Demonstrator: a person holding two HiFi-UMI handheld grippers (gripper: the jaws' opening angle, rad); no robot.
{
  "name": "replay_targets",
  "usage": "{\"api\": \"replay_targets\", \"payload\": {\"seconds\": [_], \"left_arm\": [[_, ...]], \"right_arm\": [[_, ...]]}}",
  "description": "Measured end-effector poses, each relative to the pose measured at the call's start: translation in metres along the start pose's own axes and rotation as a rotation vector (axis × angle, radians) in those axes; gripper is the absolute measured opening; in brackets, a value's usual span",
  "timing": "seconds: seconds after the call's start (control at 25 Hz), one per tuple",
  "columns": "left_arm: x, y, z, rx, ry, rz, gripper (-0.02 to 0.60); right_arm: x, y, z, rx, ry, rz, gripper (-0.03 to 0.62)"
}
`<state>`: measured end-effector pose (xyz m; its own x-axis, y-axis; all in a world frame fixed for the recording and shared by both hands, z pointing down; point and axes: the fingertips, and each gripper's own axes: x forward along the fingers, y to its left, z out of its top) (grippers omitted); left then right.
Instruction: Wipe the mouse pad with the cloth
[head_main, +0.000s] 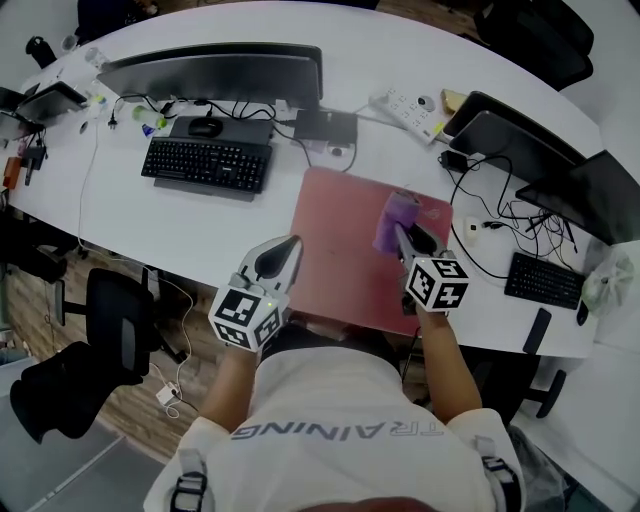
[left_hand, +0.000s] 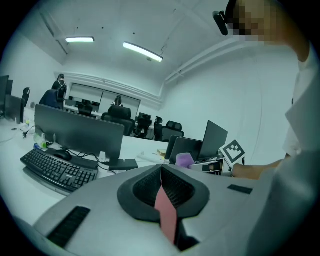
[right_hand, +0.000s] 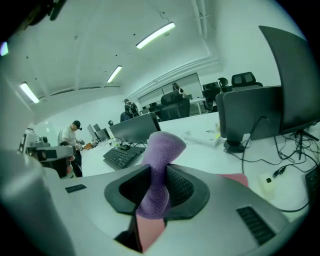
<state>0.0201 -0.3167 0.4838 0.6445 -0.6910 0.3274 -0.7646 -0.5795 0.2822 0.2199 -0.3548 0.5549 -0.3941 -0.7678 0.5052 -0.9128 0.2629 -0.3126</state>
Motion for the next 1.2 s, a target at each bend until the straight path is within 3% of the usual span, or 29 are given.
{"api": "replay_targets", "payload": {"seconds": [0.28,0.56,0.88,1.2], "left_arm": [[-0.048,0.063,-0.006,-0.013,0.007,0.024,0.032],[-0.081,0.105,-0.021,-0.031,0.026,0.031,0.032],[-0.094,0.119,-0.033,-0.060,0.036,0.018,0.032],[-0.084,0.095,-0.035,-0.044,0.046,0.008,0.032]], "right_arm": [[0.062,0.117,-0.027,-0.018,0.082,0.120,0.110],[0.126,0.183,-0.079,-0.019,0.209,0.149,0.110],[0.173,0.174,-0.155,-0.002,0.369,0.065,0.110],[0.160,0.132,-0.172,0.108,0.400,0.039,0.110]]}}
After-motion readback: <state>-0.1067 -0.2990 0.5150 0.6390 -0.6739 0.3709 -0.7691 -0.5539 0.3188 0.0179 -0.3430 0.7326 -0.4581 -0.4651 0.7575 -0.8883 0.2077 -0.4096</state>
